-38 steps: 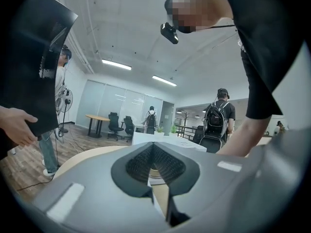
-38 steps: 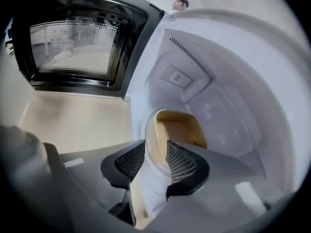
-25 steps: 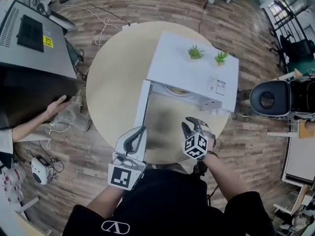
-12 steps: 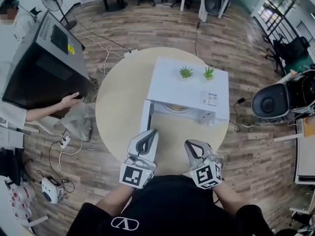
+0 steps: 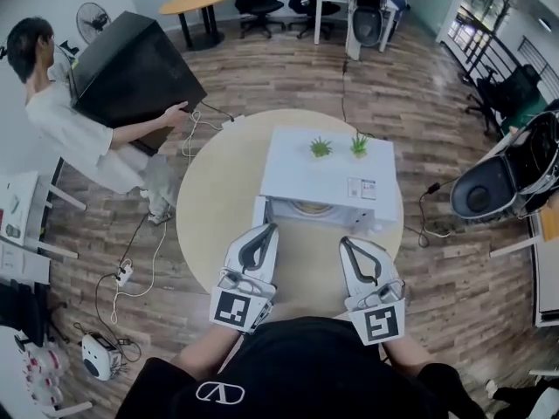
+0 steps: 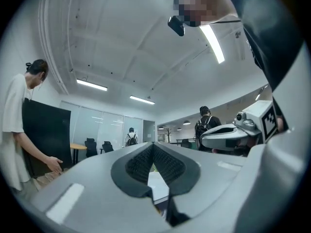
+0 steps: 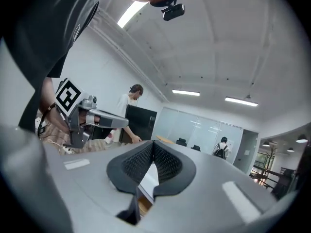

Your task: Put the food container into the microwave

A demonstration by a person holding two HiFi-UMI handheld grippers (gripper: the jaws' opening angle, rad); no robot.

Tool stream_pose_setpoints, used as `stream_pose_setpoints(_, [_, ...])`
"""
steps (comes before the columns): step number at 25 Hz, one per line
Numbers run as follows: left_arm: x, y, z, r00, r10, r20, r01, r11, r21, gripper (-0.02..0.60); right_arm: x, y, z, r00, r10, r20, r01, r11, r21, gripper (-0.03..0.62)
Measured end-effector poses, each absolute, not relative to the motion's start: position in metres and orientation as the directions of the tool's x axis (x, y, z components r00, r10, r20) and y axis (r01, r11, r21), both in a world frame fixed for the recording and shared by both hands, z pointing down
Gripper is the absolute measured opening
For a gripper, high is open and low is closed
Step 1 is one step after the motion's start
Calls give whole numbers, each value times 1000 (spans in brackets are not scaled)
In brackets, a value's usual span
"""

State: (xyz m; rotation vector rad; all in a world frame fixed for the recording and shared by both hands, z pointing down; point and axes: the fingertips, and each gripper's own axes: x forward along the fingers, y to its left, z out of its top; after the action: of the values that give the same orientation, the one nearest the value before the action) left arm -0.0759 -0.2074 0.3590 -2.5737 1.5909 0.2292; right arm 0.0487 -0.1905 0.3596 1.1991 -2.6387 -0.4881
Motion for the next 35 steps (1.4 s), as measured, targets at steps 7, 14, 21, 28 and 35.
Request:
stream_pose_setpoints(7, [-77,-209,337,440,-875,-202,-896,-441,-45,0,74,-195,328,-609,-787,-98,-764,549,338,9])
stream_pose_setpoints(14, [-81,-209,331,427,-877,-222,-903,-428,-49,0,94,-202,334,-571,-810,-131,-813,537,226,10])
stream_pose_setpoints(21, [-86,-205,336,407,-890,-206,-912,-410,-32,0,96,-198,353,-559,-824,-93,-819,532,214,9])
stream_pose_setpoints(28, [-83,-205,337,410,-889,-205,-910,-413,-32,0,109,-205,354,-515,-851,-101,-847,486,216,8])
stream_pose_setpoints(35, [-82,-203,337,408,-890,-205,-911,-411,-28,0,113,-203,358,-507,-858,-87,-851,482,209,8])
